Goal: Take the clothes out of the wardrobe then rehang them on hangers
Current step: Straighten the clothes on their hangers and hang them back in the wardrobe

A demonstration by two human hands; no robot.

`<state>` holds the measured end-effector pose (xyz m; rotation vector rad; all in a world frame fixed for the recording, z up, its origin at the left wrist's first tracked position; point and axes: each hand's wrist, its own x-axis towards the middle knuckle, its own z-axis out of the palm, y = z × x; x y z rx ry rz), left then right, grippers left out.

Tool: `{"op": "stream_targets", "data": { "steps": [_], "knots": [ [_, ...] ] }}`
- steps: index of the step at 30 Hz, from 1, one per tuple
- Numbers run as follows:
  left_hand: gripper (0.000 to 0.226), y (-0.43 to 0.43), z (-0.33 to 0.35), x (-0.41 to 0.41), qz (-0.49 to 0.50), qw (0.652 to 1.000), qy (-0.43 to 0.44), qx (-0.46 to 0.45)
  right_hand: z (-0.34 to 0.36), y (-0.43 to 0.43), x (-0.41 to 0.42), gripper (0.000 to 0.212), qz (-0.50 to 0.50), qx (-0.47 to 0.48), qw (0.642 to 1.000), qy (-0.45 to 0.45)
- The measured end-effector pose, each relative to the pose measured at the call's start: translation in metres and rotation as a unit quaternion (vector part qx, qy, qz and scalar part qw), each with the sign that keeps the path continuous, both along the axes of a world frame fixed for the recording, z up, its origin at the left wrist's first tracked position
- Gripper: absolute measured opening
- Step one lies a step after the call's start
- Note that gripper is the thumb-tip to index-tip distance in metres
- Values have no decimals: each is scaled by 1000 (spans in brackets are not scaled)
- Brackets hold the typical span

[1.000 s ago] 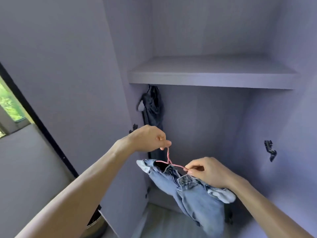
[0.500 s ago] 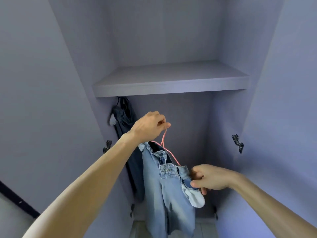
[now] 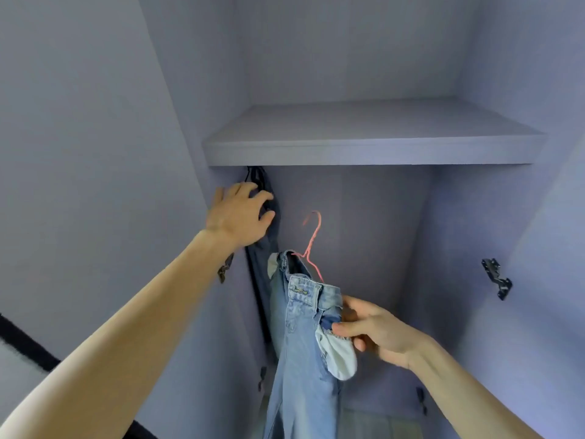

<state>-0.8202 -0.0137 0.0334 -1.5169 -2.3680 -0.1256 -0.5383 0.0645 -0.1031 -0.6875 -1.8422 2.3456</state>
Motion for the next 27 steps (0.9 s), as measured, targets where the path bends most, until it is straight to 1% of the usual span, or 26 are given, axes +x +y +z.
{"op": "stream_targets", "data": {
  "steps": [2,4,7,11,16,19,23,27],
  "knots": [
    [50,-16,1,-34,56,994,91,-35,-1,20,-26,44,-32,-52,998,19],
    [55,-30,4,-62,107,980,162,-47,4,40,-57,32,-57,-73,995,24],
    [61,-49,5,-92,171,961,216,-20,12,62,-105,24,-86,-52,995,1],
    [66,-65,-10,-115,195,915,346,-70,13,88,-162,13,-114,-17,993,7],
    [64,-62,-16,-130,177,893,409,-55,2,114,-229,12,-150,44,986,50],
    [64,-62,-19,-137,165,882,440,-30,-1,126,-267,14,-144,93,983,67],
    [65,-61,-21,-144,143,878,456,-2,-2,150,-311,13,-122,166,977,63],
    [66,-58,-23,-148,135,870,474,14,-1,184,-350,15,-122,227,965,43]
  ]
}}
